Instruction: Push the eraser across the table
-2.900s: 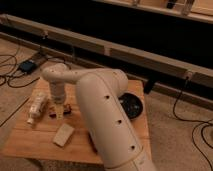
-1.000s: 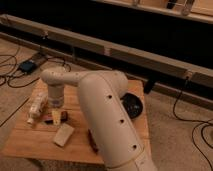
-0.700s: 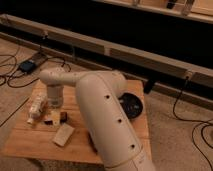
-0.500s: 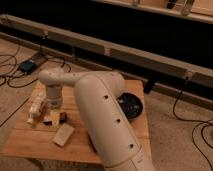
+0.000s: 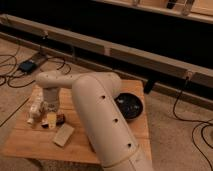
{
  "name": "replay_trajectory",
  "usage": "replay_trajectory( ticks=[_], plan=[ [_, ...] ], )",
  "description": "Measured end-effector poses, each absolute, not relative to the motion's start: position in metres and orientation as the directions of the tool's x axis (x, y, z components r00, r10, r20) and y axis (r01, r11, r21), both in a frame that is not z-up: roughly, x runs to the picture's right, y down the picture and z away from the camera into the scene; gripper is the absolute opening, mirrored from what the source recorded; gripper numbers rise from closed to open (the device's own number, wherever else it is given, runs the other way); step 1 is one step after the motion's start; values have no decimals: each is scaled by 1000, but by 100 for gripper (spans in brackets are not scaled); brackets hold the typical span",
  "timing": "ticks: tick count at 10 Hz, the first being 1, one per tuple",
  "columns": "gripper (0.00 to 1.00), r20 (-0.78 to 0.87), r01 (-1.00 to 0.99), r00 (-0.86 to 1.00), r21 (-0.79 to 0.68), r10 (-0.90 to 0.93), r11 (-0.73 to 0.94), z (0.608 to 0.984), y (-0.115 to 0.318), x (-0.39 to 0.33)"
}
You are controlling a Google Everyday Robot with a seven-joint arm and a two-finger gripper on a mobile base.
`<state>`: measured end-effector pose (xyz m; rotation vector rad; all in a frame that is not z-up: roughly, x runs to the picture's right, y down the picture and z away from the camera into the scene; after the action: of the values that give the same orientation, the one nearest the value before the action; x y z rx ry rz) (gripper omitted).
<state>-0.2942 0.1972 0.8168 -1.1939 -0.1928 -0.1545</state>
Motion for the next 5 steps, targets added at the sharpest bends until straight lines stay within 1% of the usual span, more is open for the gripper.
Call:
replay_trajectory(
  ticks=[5],
  plan=[
    [80,208,201,978,-915,-19,349,805,209,-298]
  ],
)
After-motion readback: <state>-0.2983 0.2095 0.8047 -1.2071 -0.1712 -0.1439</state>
